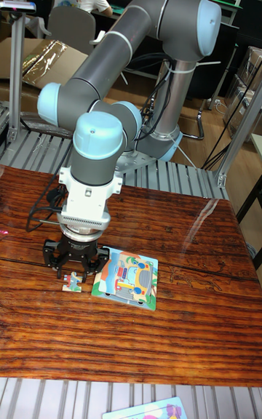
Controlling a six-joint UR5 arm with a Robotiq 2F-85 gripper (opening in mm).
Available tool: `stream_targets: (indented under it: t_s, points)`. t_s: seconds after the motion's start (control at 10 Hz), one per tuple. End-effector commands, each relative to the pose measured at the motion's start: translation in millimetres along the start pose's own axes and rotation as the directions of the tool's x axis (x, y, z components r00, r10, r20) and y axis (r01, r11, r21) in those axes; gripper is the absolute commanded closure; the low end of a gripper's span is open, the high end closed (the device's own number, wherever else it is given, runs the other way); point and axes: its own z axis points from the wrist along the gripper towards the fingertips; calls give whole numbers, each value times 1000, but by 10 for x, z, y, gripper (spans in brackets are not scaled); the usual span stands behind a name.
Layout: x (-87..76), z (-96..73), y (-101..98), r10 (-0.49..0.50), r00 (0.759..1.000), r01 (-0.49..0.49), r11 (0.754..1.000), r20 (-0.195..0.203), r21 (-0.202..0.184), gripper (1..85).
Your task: Assemble one piece of a puzzle
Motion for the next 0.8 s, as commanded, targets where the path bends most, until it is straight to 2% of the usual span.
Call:
stream_targets:
  t_s: [0.0,0.7]
  points:
    - [-14,-25,42,17,1000,-17,1000,1,-12,350]
    - [-19,-40,49,26,1000,-26,1000,6,-16,423]
